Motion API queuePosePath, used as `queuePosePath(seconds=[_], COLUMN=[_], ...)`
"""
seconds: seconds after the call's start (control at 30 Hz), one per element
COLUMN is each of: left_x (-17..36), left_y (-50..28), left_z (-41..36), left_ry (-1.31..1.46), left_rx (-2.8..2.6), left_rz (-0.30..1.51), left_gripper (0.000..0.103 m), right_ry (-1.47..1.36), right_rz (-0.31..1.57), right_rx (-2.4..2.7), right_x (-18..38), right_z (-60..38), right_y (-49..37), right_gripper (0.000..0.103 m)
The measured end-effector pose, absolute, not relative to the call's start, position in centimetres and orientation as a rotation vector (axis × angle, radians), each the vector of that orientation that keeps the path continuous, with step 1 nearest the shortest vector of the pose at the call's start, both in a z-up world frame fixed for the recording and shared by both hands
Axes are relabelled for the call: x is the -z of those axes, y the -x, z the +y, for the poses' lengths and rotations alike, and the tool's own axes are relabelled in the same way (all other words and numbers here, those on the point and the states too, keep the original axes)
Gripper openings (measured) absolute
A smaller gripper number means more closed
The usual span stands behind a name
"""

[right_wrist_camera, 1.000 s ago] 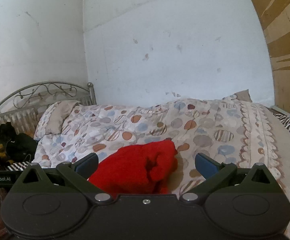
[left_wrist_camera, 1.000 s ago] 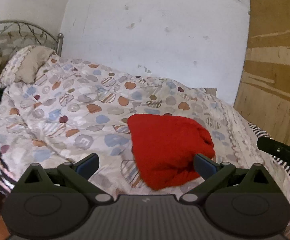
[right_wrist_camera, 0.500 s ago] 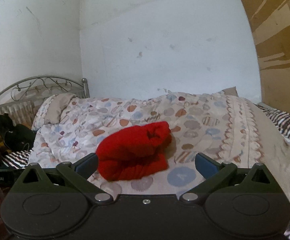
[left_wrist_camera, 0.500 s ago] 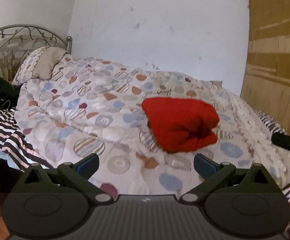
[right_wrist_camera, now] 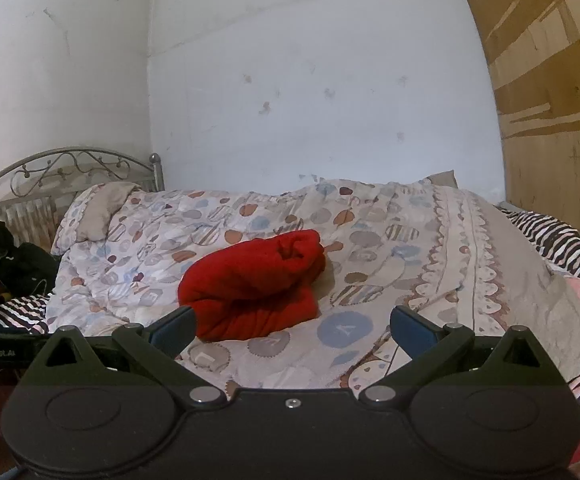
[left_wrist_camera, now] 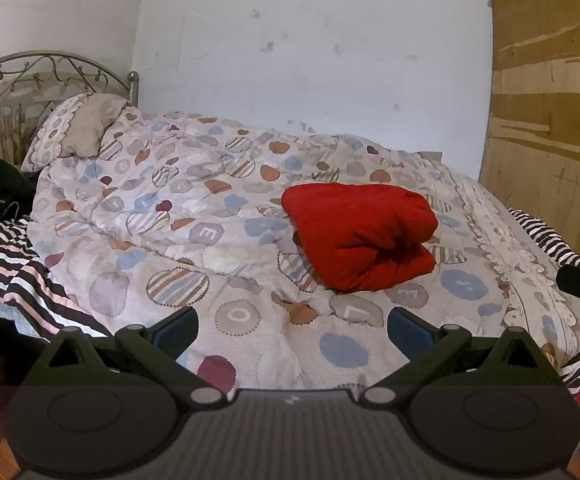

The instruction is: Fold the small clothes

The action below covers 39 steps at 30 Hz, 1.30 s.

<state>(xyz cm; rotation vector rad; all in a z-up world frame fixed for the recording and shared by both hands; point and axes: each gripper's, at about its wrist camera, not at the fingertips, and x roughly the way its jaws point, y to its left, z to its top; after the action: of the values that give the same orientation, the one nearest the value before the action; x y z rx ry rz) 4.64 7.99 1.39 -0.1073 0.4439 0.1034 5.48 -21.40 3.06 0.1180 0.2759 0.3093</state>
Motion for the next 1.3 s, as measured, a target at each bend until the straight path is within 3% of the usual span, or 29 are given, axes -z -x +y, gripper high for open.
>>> queuePosePath(seconds=[1.3], left_x=[-1.47], left_y=[-4.66], left_z=[8.05], left_ry=[0.112], left_rx=[-0.101], left_rz=[0.45], left_gripper=[0.103], right_ry=[-0.15], right_rz=[0.294], right_rx=[-0.323], right_x=[-2.96], right_z=[-21.44], right_y=[-4.91], right_gripper=[0.103])
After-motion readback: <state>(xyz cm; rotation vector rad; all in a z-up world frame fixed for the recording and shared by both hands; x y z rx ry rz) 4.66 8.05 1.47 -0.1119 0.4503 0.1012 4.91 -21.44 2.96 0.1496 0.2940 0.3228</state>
